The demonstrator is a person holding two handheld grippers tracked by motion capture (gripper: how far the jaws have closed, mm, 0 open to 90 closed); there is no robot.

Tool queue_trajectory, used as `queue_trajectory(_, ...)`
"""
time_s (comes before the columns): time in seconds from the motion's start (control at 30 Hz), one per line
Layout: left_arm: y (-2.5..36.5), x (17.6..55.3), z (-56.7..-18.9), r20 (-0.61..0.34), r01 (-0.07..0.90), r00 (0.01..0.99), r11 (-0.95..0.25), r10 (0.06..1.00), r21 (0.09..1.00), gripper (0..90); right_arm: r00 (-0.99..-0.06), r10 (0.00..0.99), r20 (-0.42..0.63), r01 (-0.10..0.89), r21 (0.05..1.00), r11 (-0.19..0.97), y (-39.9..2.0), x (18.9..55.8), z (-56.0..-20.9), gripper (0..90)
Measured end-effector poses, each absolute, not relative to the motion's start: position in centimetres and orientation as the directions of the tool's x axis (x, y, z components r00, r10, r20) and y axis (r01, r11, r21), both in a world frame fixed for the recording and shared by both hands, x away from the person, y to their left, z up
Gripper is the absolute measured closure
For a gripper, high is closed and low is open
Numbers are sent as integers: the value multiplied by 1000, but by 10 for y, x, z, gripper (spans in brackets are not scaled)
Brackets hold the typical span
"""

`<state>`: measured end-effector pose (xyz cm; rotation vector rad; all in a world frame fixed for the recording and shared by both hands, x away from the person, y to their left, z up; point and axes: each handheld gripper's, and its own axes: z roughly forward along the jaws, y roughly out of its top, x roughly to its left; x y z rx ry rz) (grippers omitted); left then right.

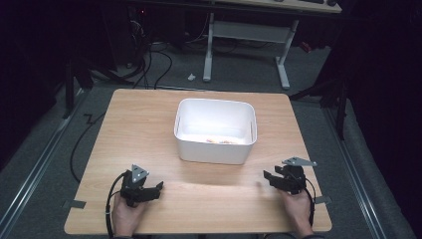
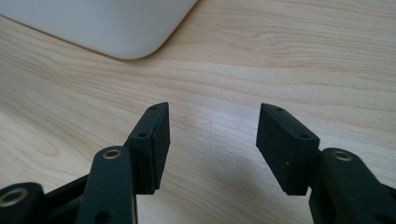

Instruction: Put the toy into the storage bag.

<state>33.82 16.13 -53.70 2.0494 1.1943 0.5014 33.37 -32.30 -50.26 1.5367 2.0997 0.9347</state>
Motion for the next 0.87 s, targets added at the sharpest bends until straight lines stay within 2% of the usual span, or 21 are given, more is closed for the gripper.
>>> queue_trajectory(0.53,161,338,-537,-18,594,499,-327,867,735,179,-315,949,-6,662,715,224,-315,342,-528,407)
queue_trajectory(0.87,161,338,-537,-17,594,499,-328,867,734,179,-335,942,-14,647,724,241,-313,341,-530,331)
